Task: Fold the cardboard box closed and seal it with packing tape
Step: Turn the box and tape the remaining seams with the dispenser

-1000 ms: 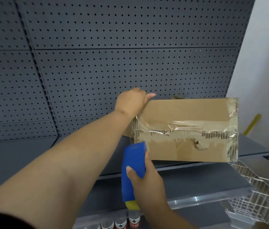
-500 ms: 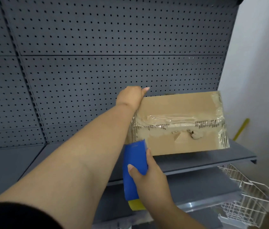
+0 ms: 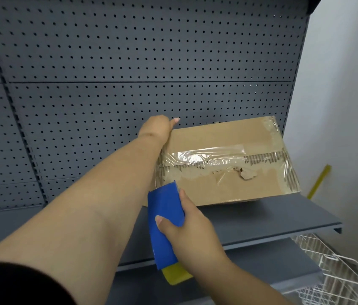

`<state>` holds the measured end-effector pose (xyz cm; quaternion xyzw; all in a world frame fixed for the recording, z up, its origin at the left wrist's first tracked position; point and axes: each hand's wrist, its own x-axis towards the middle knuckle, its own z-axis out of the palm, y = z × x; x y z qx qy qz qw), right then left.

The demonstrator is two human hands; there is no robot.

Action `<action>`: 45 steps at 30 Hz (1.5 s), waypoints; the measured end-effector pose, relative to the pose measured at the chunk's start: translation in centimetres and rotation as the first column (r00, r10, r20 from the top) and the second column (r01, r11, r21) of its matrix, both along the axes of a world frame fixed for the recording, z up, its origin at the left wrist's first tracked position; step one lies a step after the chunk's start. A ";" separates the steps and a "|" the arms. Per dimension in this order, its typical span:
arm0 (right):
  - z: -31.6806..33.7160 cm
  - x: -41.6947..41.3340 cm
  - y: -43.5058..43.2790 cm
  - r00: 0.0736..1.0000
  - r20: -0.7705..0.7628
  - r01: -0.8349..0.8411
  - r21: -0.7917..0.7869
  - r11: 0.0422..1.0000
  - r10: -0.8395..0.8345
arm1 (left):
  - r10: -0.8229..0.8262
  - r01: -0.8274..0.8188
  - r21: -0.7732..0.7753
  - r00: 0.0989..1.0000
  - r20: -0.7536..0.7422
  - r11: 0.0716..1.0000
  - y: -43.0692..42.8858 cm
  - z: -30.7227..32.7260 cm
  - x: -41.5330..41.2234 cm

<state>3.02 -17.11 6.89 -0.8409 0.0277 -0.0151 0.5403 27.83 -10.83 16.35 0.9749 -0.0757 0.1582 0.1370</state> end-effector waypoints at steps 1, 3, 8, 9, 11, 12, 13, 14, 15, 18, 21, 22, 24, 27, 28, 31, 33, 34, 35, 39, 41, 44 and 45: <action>0.0 0.1 0.0 1.000 0.005 -0.012 -0.004 1.000 0.012 | 0.014 -0.014 -0.004 0.999 -0.029 1.000 -0.1 0.1 0.0; 0.2 0.2 0.0 0.999 0.012 -0.034 -0.007 0.999 0.034 | 0.039 -0.039 0.009 0.996 -0.080 0.999 -0.2 0.5 -0.1; 0.7 0.5 0.3 0.999 0.012 -0.032 -0.028 0.999 0.032 | 0.049 -0.041 0.066 0.990 -0.129 0.997 -0.8 1.2 0.3; 0.7 0.6 0.4 0.999 0.009 -0.031 -0.044 0.999 0.031 | 0.040 -0.032 0.068 0.992 -0.119 0.997 -0.8 1.3 0.6; 0.7 0.8 0.8 1.000 -0.008 -0.025 -0.105 0.994 0.024 | 0.012 -0.006 0.062 0.996 -0.086 0.998 -0.7 1.3 1.2; 0.8 0.9 0.9 1.000 -0.015 -0.012 -0.134 0.991 0.010 | -0.011 0.015 0.057 0.998 -0.066 0.998 -0.6 1.2 1.5; 0.9 1.1 1.0 1.000 -0.019 0.005 -0.152 0.988 -0.008 | -0.043 0.046 0.059 0.998 -0.041 0.997 -0.5 1.2 1.6; 1.0 1.3 1.1 0.999 -0.023 0.022 -0.163 0.986 -0.027 | -0.082 0.082 0.071 0.997 -0.010 0.994 -0.4 1.0 1.7; 1.0 1.4 1.2 0.999 -0.025 0.037 -0.168 0.985 -0.042 | -0.123 0.120 0.084 0.992 0.027 0.989 -0.1 0.8 1.6; 1.0 1.5 1.9 0.997 -0.025 0.068 -0.167 0.984 -0.073 | -0.256 0.250 0.056 0.956 0.145 0.967 1.7 -0.2 1.1; 1.0 1.5 3.0 0.996 -0.027 0.083 -0.149 0.985 -0.088 | -0.390 0.406 -0.023 0.891 0.232 0.913 3.9 -1.2 1.1; 1.0 1.6 3.4 0.995 -0.029 0.087 -0.137 0.987 -0.092 | -0.427 0.451 -0.061 0.874 0.230 0.890 4.5 -1.5 1.1; 0.8 1.6 4.5 0.994 -0.032 0.100 -0.105 0.989 -0.104 | -0.498 0.524 -0.193 0.850 0.171 0.829 5.5 -1.7 0.7; 0.3 1.7 6.1 0.991 -0.042 0.124 -0.062 0.990 -0.127 | -0.596 0.587 -0.252 0.802 0.050 0.769 6.0 -1.3 0.2; 0.1 1.7 6.5 0.990 -0.044 0.133 -0.054 0.990 -0.136 | -0.619 0.607 -0.230 0.785 0.021 0.761 6.0 -1.0 0.0; -0.5 1.7 7.3 0.986 -0.041 0.161 -0.046 0.986 -0.163 | -0.689 0.670 -0.190 0.722 -0.063 0.718 5.7 -0.4 -1.0; -0.8 1.7 7.7 0.985 -0.044 0.163 -0.034 0.986 -0.165 | -0.711 0.693 -0.160 0.689 -0.140 0.703 5.8 -0.3 -1.6; -0.9 1.7 8.0 0.986 -0.045 0.160 -0.030 0.987 -0.161 | -0.708 0.690 -0.160 0.684 -0.178 0.706 6.1 -0.3 -1.7; -1.0 1.7 8.2 0.987 -0.044 0.155 -0.029 0.987 -0.156 | -0.700 0.679 -0.171 0.682 -0.212 0.714 6.4 -0.3 -1.8; -1.3 1.8 8.3 0.988 -0.042 0.145 -0.036 0.989 -0.147 | -0.672 0.662 -0.151 0.674 -0.308 0.734 6.8 -0.3 -2.3; -1.6 1.7 8.4 0.989 -0.052 0.135 -0.047 0.990 -0.138 | -0.667 0.672 -0.119 0.669 -0.329 0.731 6.7 -0.8 -2.8; -1.9 1.5 8.5 0.990 -0.070 0.115 -0.054 0.992 -0.118 | -0.661 0.658 -0.126 0.688 -0.299 0.743 6.8 -1.2 -3.5; -2.0 1.5 8.4 0.991 -0.075 0.105 -0.054 0.993 -0.109 | -0.658 0.654 -0.125 0.696 -0.289 0.746 6.9 -1.2 -3.7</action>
